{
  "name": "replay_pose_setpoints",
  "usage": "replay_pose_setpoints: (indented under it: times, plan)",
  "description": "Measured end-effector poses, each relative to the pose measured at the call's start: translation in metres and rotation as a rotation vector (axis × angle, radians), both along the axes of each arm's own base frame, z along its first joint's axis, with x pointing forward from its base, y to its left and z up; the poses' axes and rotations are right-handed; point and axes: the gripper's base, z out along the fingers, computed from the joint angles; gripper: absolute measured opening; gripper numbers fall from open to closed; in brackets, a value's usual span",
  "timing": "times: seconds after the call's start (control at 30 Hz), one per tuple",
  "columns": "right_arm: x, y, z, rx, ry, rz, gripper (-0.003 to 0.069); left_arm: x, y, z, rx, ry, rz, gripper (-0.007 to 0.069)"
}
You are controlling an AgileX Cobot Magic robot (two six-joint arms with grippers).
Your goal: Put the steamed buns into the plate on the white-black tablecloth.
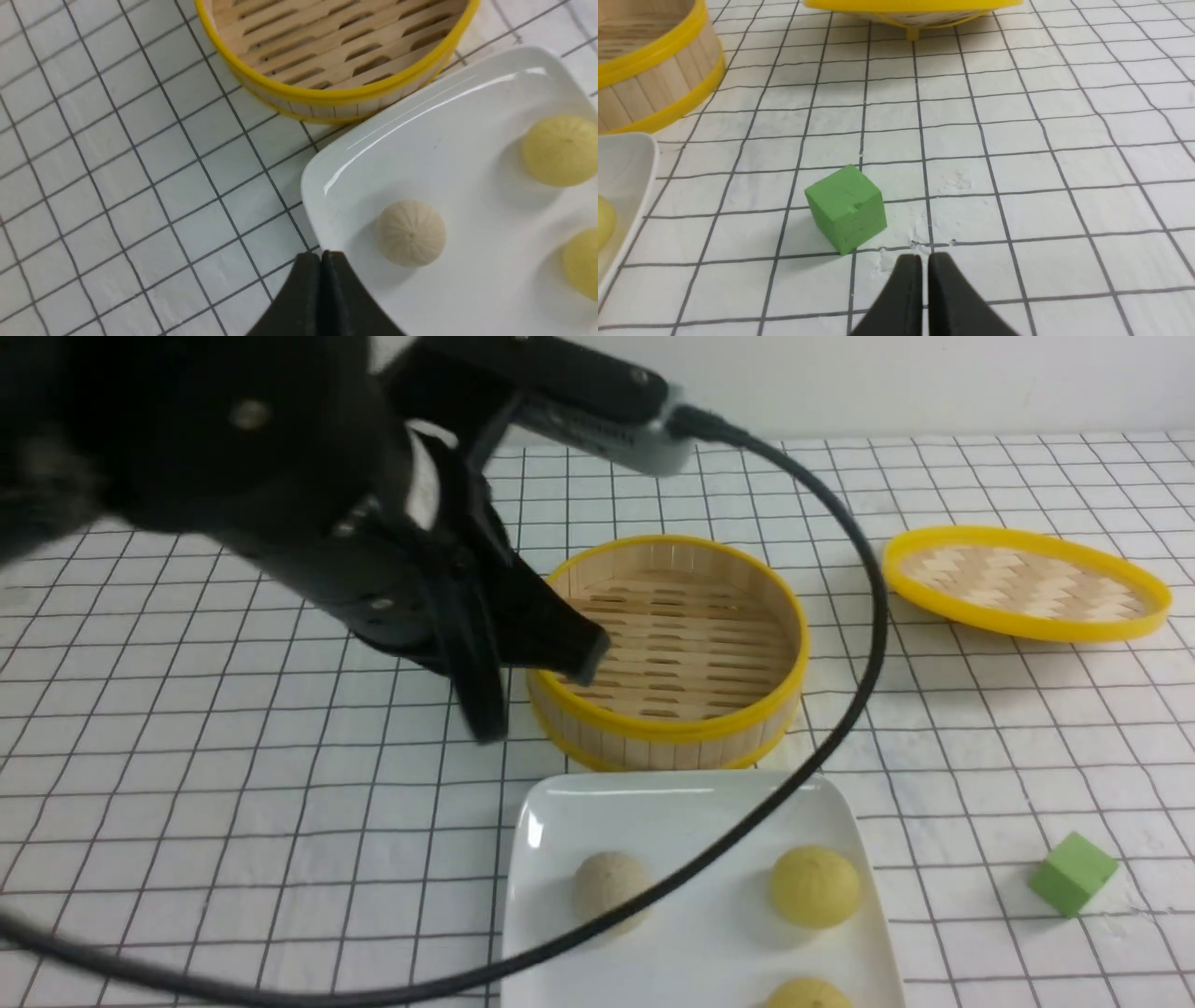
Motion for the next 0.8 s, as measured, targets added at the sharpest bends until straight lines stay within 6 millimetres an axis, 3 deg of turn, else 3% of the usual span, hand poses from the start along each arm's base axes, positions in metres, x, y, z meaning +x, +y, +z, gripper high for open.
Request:
replay_pose_setpoints:
  times: [0.13, 0.3, 0.43, 0.5, 0.57, 0.7, 0.8]
  plan:
    - [0.0, -0.001, 0.0, 0.0, 0.001, -0.017, 0.0046, -0.035, 0.042, 0.034, -0.01, -0.057, 0.039, 0.001]
    - [0.0, -0.001, 0.0, -0.001, 0.001, -0.019, 0.0053, -0.066, 0.075, 0.034, -0.03, -0.074, 0.054, 0.0012]
    - [0.0, -0.001, 0.0, -0.001, 0.002, -0.019, 0.0059, -0.095, 0.102, 0.0, -0.141, -0.103, 0.071, 0.0013]
    - [0.0, -0.001, 0.0, -0.001, 0.002, -0.019, 0.0061, -0.098, 0.103, -0.015, -0.187, -0.122, 0.066, 0.0013]
    - [0.0, -0.001, 0.0, -0.001, 0.002, -0.019, 0.0068, -0.105, 0.104, -0.048, -0.338, -0.173, 0.058, 0.0013]
    - [0.0, -0.001, 0.0, -0.001, 0.002, -0.019, 0.0076, -0.109, 0.102, -0.078, -0.489, -0.191, 0.059, 0.0016]
    - [0.0, -0.001, 0.0, -0.001, 0.002, -0.019, 0.008, -0.11, 0.099, -0.089, -0.573, -0.195, 0.057, 0.0017]
